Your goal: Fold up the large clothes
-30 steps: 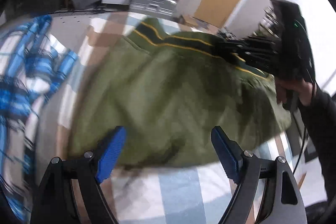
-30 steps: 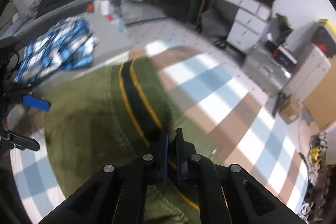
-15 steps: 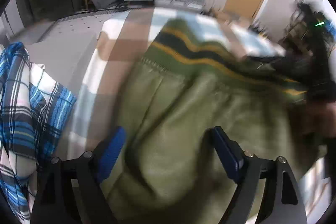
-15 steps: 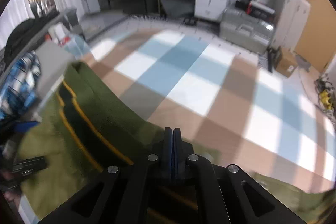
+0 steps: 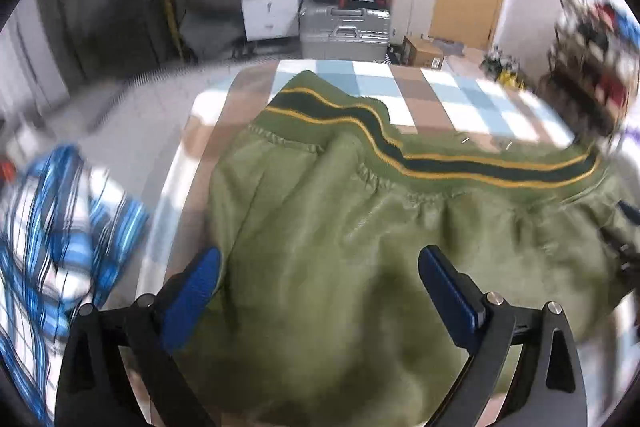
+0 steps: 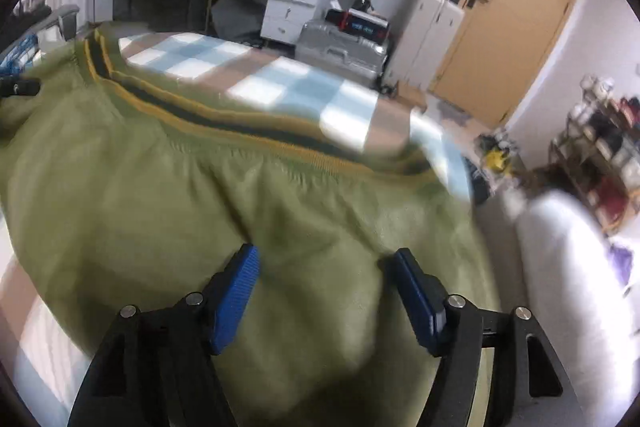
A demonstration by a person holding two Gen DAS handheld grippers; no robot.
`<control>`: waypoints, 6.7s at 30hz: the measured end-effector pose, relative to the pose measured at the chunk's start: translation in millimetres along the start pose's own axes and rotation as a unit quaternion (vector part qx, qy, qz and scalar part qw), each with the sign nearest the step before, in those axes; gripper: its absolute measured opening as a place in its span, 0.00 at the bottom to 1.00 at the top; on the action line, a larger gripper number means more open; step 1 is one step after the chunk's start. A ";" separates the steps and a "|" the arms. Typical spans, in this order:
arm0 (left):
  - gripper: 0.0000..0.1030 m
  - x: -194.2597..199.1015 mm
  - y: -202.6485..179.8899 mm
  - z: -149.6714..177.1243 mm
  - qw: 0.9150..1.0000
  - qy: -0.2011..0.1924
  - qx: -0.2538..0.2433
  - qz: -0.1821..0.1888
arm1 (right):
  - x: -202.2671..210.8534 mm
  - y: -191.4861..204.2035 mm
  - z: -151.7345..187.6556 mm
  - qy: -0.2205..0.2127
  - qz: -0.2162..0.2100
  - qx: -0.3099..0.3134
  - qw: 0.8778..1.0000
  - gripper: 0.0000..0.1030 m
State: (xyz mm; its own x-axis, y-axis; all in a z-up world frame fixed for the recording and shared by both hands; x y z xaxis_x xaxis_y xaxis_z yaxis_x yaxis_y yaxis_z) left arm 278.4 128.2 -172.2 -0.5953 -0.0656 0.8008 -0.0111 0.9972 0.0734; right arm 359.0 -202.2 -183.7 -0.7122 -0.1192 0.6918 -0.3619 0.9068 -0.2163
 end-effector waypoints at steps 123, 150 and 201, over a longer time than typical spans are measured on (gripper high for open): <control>0.90 -39.1 -306.4 -86.8 0.955 0.158 -0.208 0.143 | 66.7 -87.3 99.4 -0.219 -0.192 -0.467 0.835 0.48; 0.92 43.9 12.3 -21.2 0.994 0.029 -0.031 0.098 | 71.6 -60.2 82.6 -0.223 -0.181 -0.398 0.871 0.56; 0.93 37.2 -68.9 33.0 0.990 0.059 -0.095 0.090 | 69.9 -57.6 80.2 -0.224 -0.186 -0.390 0.873 0.68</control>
State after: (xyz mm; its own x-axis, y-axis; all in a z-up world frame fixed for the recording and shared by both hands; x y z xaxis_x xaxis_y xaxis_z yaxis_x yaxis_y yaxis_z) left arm 230.5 58.2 -167.0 -0.4762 0.0974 0.8739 0.2439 0.9695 0.0249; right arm 281.8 -295.2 -178.2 -0.8598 -0.4522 0.2371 -0.2226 0.7500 0.6228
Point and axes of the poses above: each gripper's, at about its wrist camera, not at the fingertips, and x roughly against the way its jaws point, y to its left, z to its underside, the point moved 5 cm from there along -x, roughly the way its jaws point, and after that the axes turned 2 degrees about -x, right-handed, at the moved point
